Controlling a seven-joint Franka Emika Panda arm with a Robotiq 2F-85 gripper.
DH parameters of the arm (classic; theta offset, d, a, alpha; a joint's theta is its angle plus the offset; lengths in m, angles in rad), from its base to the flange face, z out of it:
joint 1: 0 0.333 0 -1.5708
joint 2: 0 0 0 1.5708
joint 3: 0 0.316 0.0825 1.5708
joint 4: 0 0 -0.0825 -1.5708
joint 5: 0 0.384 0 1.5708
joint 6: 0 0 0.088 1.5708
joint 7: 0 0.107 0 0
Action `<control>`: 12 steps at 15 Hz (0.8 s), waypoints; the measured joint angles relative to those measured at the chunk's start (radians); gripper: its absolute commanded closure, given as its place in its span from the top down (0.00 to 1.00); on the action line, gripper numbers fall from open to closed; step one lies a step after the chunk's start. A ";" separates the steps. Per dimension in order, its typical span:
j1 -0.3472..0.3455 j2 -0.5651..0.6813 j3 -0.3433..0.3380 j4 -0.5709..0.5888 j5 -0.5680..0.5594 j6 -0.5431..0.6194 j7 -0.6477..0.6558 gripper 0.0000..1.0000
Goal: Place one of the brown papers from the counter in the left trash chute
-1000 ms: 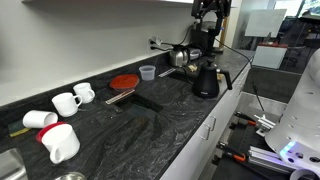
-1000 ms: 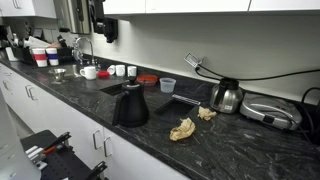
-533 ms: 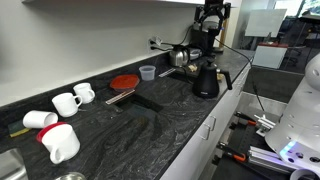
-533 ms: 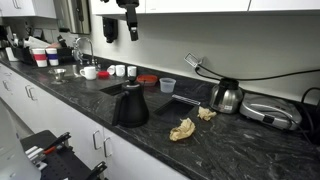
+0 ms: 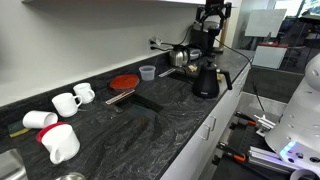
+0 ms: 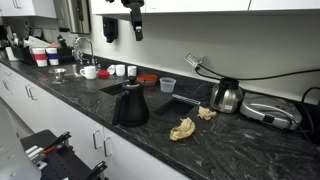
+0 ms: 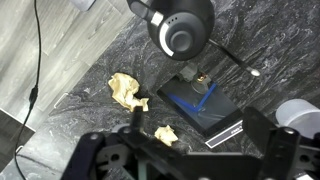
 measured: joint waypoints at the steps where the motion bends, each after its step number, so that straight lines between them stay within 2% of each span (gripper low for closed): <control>1: 0.000 0.000 0.000 0.000 0.000 0.000 0.000 1.00; 5: -0.002 0.024 -0.006 0.000 0.000 0.003 0.061 1.00; 8: -0.024 0.097 -0.024 0.004 -0.005 0.040 0.206 1.00; 12: -0.044 0.224 -0.083 0.044 -0.003 0.069 0.381 1.00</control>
